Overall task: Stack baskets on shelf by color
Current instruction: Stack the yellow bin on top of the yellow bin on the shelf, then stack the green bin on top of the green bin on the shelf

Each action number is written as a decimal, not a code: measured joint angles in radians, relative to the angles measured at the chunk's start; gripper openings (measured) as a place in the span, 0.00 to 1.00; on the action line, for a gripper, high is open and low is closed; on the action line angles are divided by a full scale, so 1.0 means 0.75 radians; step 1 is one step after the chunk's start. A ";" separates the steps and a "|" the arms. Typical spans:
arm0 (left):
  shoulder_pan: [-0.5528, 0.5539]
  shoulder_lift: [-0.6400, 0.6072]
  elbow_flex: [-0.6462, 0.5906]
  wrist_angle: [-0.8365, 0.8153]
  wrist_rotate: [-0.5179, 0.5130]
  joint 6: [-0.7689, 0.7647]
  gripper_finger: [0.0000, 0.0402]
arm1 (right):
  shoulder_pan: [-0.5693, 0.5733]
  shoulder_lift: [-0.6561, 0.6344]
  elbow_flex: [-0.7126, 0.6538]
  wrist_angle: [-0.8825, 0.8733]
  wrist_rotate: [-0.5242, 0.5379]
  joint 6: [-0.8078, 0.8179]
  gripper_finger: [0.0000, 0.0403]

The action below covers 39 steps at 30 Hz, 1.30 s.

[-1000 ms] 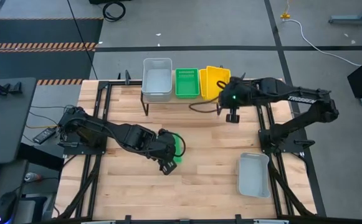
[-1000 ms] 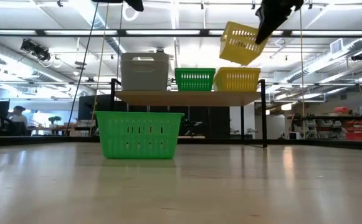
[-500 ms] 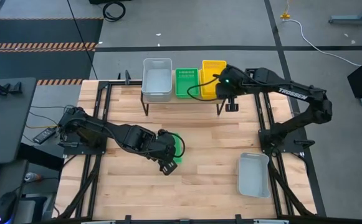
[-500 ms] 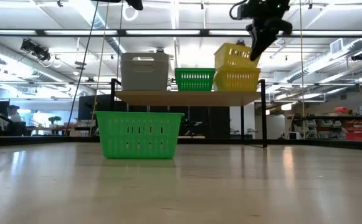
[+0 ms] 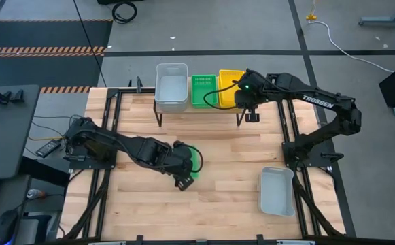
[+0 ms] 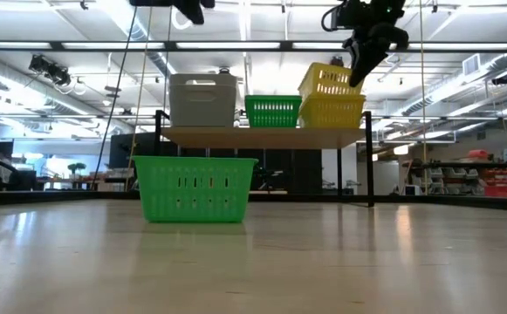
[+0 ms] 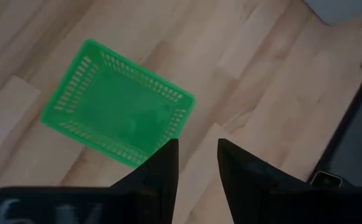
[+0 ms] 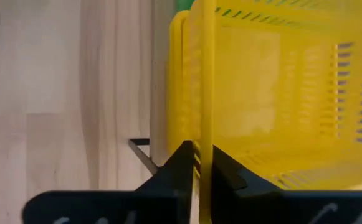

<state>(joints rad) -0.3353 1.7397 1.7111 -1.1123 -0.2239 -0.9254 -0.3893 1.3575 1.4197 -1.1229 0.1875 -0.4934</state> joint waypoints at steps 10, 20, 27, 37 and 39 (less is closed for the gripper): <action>0.045 0.054 -0.001 -0.011 0.031 0.065 0.29 | -0.010 -0.005 0.000 0.002 0.094 0.036 0.26; 0.070 0.204 -0.001 0.000 0.268 0.238 0.32 | 0.002 -0.098 0.149 -0.053 0.110 0.378 0.36; 0.070 0.279 -0.001 0.010 0.324 0.323 0.39 | 0.020 -0.168 0.185 -0.148 -0.199 0.650 0.37; 0.086 0.346 0.000 0.062 0.495 0.447 0.42 | 0.139 -0.224 0.185 -0.340 -0.391 0.914 0.37; 0.085 0.358 0.000 0.063 0.480 0.459 0.43 | 0.159 -0.231 0.185 -0.357 -0.393 0.935 0.37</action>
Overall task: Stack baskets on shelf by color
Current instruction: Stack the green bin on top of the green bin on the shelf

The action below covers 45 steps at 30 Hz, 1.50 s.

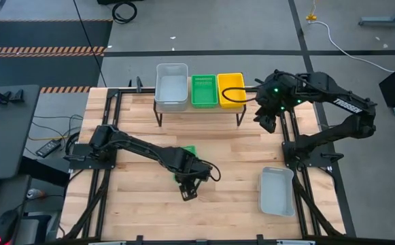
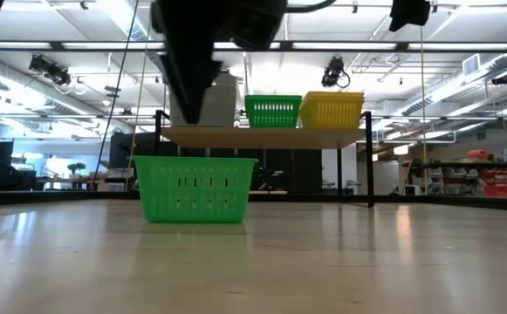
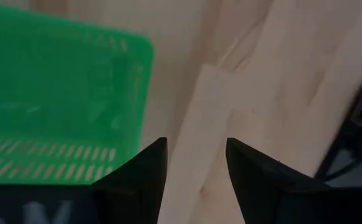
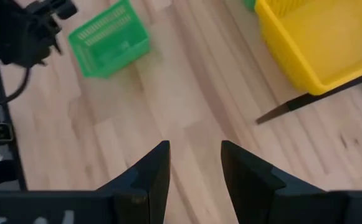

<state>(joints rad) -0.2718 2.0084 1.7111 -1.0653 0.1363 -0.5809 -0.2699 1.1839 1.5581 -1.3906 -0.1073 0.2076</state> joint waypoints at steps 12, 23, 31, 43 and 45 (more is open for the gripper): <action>-0.003 0.162 0.000 -0.060 -0.148 0.105 0.48 | 0.096 -0.012 0.000 -0.020 0.001 0.085 0.37; -0.009 0.268 0.002 -0.040 -0.136 0.103 0.23 | 0.157 -0.012 0.000 -0.025 -0.001 0.085 0.37; 0.011 0.246 0.181 -0.119 -0.147 0.174 0.01 | 0.159 -0.017 0.000 -0.026 -0.022 0.154 0.37; 0.130 0.244 0.856 -0.541 -0.565 0.340 0.01 | 0.159 -0.073 0.000 -0.030 -0.024 0.118 0.37; 0.151 0.200 0.839 -0.471 -0.617 0.383 0.00 | 0.159 -0.080 0.000 -0.030 -0.023 0.098 0.37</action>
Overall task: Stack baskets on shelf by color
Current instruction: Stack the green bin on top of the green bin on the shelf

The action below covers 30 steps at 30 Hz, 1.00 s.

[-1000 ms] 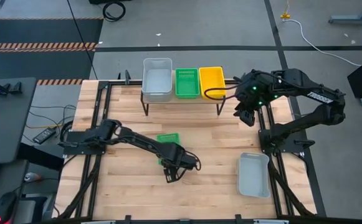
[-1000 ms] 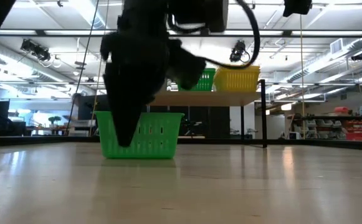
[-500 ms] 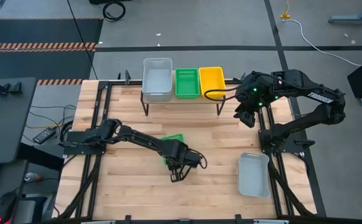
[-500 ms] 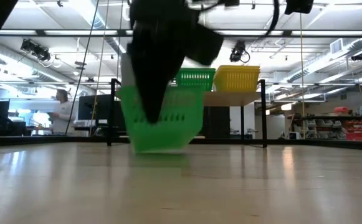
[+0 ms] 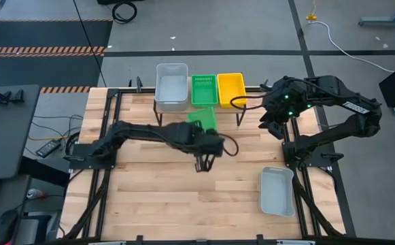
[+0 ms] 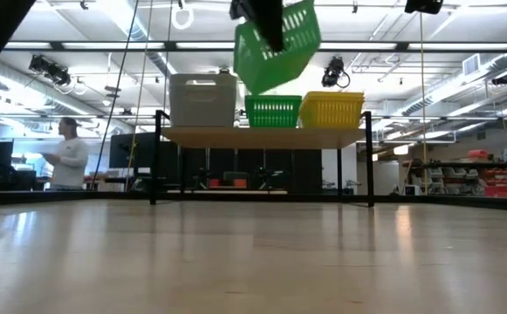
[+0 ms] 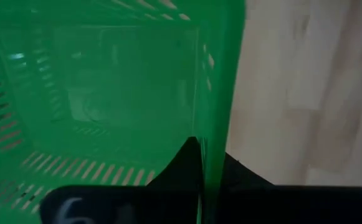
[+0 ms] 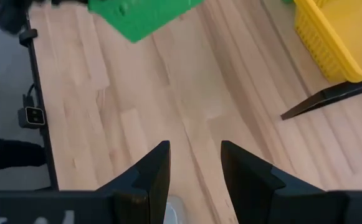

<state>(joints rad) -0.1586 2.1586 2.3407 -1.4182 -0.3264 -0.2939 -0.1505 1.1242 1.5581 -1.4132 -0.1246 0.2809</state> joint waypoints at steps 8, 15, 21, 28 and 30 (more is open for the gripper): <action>0.056 -0.081 0.020 0.069 -0.238 0.203 0.00 | 0.000 -0.008 0.000 -0.002 0.047 -0.065 0.37; 0.166 -0.081 0.013 0.118 -0.273 0.522 0.01 | 0.000 -0.008 0.000 0.007 0.140 -0.016 0.37; 0.316 -0.080 0.018 0.139 -0.252 0.732 0.01 | 0.000 -0.008 0.000 0.008 0.162 0.055 0.37; 0.503 -0.080 0.010 0.153 -0.031 0.806 0.01 | 0.000 -0.008 0.000 0.009 0.191 0.121 0.37; 0.542 -0.080 0.009 0.180 -0.001 0.807 0.01 | 0.000 -0.008 0.000 0.013 0.193 0.141 0.37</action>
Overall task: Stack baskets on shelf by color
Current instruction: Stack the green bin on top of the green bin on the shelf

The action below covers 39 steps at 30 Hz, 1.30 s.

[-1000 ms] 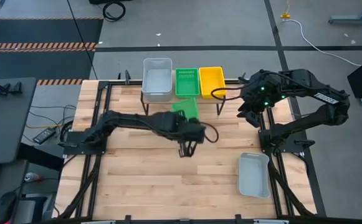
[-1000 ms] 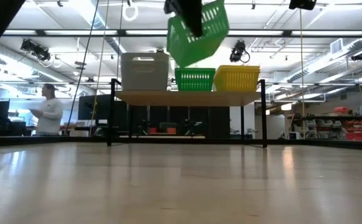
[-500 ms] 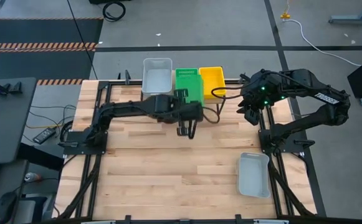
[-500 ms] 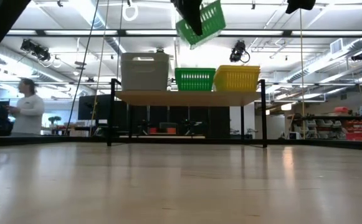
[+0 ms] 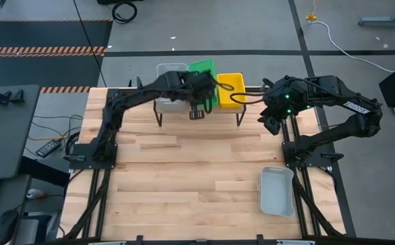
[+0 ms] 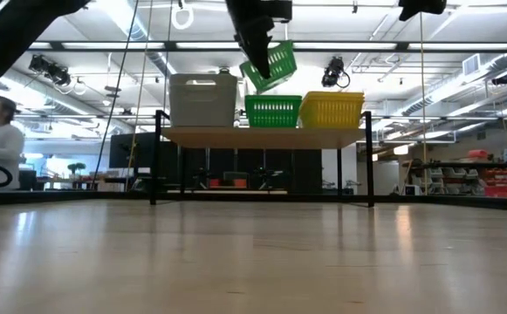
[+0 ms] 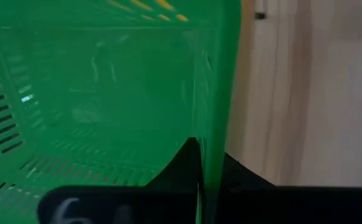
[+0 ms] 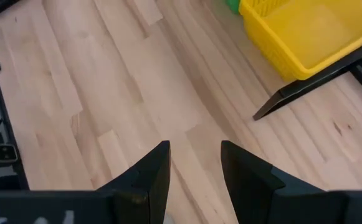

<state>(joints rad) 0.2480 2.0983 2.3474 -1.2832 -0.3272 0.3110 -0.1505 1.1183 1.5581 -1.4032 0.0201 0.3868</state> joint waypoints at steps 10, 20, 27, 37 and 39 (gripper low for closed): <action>0.087 0.000 0.000 0.072 0.199 0.055 0.02 | 0.000 0.001 0.000 0.025 0.018 0.053 0.37; 0.087 0.000 0.000 -0.001 0.248 0.065 0.02 | 0.000 0.001 0.000 0.025 0.018 0.055 0.37; 0.100 0.008 0.000 -0.046 0.249 0.053 0.02 | 0.000 0.001 0.000 0.025 0.019 0.055 0.37; 0.108 0.020 -0.001 -0.030 0.248 0.019 0.12 | 0.000 0.001 0.000 0.024 0.019 0.085 0.37; 0.107 0.020 -0.001 -0.029 0.248 0.019 0.15 | 0.000 0.001 0.000 0.024 0.019 0.085 0.37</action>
<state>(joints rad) 0.3286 2.1132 2.3466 -1.3052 -0.1410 0.3252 -0.1505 1.1191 1.5581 -1.3853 0.0341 0.4507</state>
